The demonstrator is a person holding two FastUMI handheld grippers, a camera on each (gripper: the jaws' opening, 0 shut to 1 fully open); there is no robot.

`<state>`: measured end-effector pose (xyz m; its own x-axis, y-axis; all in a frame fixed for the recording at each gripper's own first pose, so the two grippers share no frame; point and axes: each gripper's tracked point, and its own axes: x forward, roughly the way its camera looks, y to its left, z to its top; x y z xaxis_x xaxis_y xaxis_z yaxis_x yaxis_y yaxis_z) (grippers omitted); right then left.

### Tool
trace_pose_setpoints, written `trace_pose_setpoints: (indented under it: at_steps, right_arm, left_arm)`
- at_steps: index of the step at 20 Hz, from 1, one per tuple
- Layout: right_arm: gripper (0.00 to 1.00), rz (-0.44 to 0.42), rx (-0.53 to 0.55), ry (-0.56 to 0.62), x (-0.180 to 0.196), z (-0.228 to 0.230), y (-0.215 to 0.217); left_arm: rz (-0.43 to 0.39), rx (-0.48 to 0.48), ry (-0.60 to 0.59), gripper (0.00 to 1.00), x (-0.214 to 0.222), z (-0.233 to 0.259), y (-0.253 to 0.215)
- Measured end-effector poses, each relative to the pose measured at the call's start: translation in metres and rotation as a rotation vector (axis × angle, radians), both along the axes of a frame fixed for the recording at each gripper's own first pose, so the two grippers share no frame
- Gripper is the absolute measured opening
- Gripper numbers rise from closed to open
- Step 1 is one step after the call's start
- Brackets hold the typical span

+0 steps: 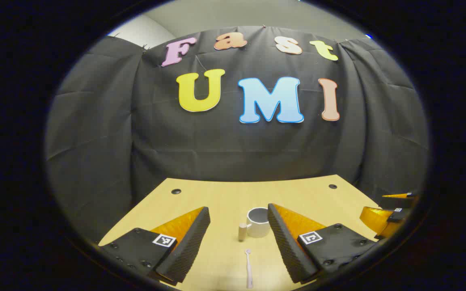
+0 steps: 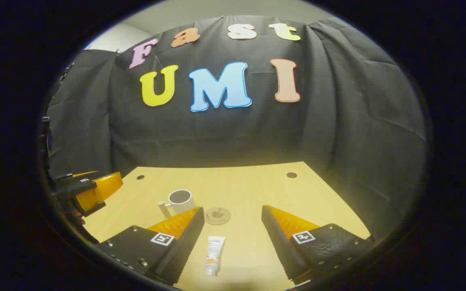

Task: Put the toothbrush and toothpaste on the desktop into the cup, then pick up the cup and place it on the coaster on the desktop.

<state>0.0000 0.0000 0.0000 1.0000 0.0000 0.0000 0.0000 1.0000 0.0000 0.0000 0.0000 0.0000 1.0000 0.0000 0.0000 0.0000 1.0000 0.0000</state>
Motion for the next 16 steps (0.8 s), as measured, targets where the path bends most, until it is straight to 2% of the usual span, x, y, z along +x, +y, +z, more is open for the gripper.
trace_pose_setpoints:
  at_steps: [1, 2, 6, 7, 8, 9, 10, 11, 12, 13, 14, 15, 16]
  right_arm:
    - [0.9, 0.006, 0.0, 0.002, 0.0, 0.001, 0.001]
    - [0.9, 0.008, -0.004, 0.006, 0.001, -0.001, 0.0]
    - [0.9, 0.027, -0.003, 0.031, 0.004, -0.005, 0.006]
    - [0.9, 0.029, -0.006, 0.033, 0.006, -0.005, 0.007]
    - [0.9, 0.03, -0.008, 0.038, 0.007, -0.008, 0.008]
    - [0.9, 0.03, -0.009, 0.047, 0.007, -0.009, 0.009]
    - [0.9, 0.028, -0.011, 0.06, 0.009, -0.013, 0.009]
    - [0.9, 0.029, -0.012, 0.076, 0.01, -0.016, 0.01]
    - [0.9, 0.029, -0.012, 0.089, 0.012, -0.02, 0.011]
    - [0.9, 0.031, -0.008, 0.099, 0.013, -0.022, 0.012]
    - [0.9, 0.033, -0.007, 0.116, 0.013, -0.026, 0.014]
    - [0.9, 0.035, -0.008, 0.132, 0.015, -0.029, 0.016]
    - [0.9, 0.04, -0.007, 0.146, 0.017, -0.033, 0.018]
  left_arm:
    - [-0.017, -0.008, 0.008, 1.0, 0.0, -0.003, -0.004]
    - [-0.036, -0.013, 0.022, 0.95, 0.001, -0.006, -0.01]
    - [-0.066, -0.008, 0.074, 0.95, 0.003, -0.023, -0.02]
    - [-0.069, -0.008, 0.094, 1.0, 0.004, -0.029, -0.02]
    - [-0.073, -0.014, 0.113, 0.95, 0.005, -0.035, -0.021]
    - [-0.078, -0.023, 0.133, 1.0, 0.006, -0.042, -0.021]
    - [-0.081, -0.029, 0.16, 0.95, 0.007, -0.049, -0.022]
    - [-0.082, -0.03, 0.189, 1.0, 0.008, -0.059, -0.022]
    - [-0.084, -0.03, 0.216, 0.95, 0.01, -0.069, -0.021]
    - [-0.082, -0.028, 0.239, 1.0, 0.012, -0.079, -0.02]
    - [-0.078, -0.023, 0.268, 1.0, 0.013, -0.087, -0.02]
    - [-0.075, -0.018, 0.297, 0.95, 0.016, -0.094, -0.02]
    - [-0.076, -0.016, 0.323, 1.0, 0.018, -0.102, -0.021]
